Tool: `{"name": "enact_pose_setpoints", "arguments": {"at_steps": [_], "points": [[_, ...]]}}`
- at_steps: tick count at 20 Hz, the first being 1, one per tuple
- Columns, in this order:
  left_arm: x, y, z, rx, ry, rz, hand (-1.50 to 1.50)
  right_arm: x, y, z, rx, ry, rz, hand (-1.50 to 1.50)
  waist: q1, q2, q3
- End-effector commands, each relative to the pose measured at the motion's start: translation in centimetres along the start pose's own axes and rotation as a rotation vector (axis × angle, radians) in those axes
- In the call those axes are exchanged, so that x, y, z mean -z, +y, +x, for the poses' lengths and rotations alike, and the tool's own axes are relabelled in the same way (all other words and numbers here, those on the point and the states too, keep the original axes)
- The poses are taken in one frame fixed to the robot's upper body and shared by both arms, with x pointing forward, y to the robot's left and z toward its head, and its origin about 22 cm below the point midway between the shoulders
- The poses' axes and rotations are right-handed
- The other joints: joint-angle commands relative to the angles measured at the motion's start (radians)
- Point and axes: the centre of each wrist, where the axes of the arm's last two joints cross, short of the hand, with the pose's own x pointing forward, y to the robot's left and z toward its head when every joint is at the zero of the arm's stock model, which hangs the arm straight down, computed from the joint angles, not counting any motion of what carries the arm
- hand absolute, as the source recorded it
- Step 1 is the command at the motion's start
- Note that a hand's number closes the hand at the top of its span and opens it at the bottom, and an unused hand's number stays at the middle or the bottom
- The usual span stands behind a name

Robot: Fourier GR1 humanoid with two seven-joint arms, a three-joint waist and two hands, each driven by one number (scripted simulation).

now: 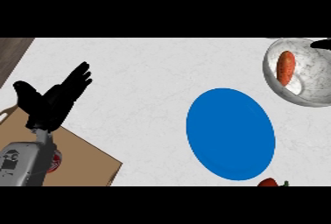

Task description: Pick the sweet potato from the plate and place it in the bowl

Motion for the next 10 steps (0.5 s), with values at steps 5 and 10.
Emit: {"name": "enact_pose_setpoints", "arguments": {"at_steps": [5, 10], "points": [[-0.7, -0.1, -0.6, -0.004, 0.000, 0.002, 0.00, -3.2, -9.3, -2.1, 0.021, -0.158, 0.021, -1.50, -0.030, -0.012, 0.001], [-1.3, 0.1, -1.7, 0.009, 0.042, 0.051, 0.00, -5.8, -14.0, -2.9, 0.067, -0.263, 0.059, -1.50, -0.047, -0.021, 0.000]]}}
